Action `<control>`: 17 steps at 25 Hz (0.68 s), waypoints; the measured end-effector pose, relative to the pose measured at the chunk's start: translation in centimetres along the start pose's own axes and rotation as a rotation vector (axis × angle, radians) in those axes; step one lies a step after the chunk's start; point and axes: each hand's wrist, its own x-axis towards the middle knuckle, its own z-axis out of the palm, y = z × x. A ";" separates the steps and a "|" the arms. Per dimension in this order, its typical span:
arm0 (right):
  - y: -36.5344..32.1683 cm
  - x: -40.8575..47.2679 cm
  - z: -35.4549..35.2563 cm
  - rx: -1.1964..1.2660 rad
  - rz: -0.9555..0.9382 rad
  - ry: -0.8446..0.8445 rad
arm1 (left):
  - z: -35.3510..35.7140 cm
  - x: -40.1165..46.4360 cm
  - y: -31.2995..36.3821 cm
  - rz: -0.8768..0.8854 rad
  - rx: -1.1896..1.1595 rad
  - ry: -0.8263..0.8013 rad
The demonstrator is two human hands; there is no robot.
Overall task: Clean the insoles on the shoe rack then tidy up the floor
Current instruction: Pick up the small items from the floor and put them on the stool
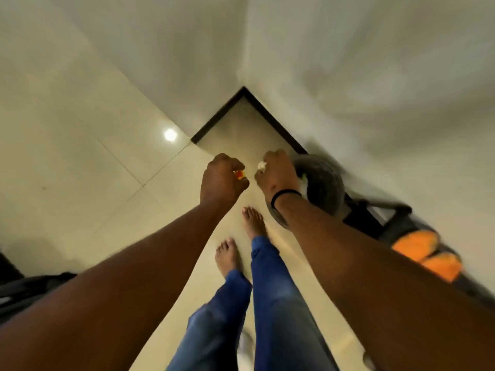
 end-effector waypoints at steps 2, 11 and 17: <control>1.3 -6.8 -7.0 0.032 0.063 0.074 | -2.5 -6.0 7.1 0.087 0.026 -0.067; 21.2 -34.6 -23.9 0.212 0.389 0.487 | 3.6 -28.3 27.6 0.496 0.115 -0.312; 42.7 -54.7 -26.1 0.194 0.610 0.584 | 20.9 -46.5 39.4 0.664 0.188 -0.491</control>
